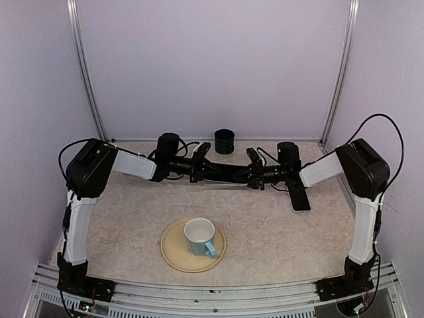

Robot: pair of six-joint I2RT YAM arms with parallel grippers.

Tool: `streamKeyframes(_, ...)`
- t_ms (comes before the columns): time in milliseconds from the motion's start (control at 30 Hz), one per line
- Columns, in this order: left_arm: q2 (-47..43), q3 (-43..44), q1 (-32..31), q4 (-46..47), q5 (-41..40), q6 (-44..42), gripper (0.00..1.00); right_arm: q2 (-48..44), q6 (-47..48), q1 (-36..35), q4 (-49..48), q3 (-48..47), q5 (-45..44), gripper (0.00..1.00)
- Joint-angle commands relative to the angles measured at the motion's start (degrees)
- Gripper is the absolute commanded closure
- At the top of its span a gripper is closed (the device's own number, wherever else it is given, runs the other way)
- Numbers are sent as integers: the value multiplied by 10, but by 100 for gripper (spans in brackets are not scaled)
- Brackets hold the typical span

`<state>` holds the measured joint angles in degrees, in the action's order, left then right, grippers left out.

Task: Put the phone into the phone case
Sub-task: Pick up the phone with the phone case at the center of the board, then press the phone at the bottom corners of the phone case.

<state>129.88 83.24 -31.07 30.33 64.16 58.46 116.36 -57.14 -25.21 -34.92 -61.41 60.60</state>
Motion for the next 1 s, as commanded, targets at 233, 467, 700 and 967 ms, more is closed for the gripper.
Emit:
streamKeyframes(233, -34, 8, -7, -34, -20, -4, 78, -18, -16, -9, -78, 12, 30, 100)
streamKeyframes(467, -59, -8, 14, -36, -39, -9, 65, -30, -20, -8, -83, 15, 35, 100)
streamKeyframes(700, -91, -9, 29, -88, -55, -49, 53, -43, -17, -7, -80, 17, 36, 100)
streamKeyframes(967, -124, -12, 36, -150, -88, -96, 49, -61, -1, -7, -61, 18, 37, 100)
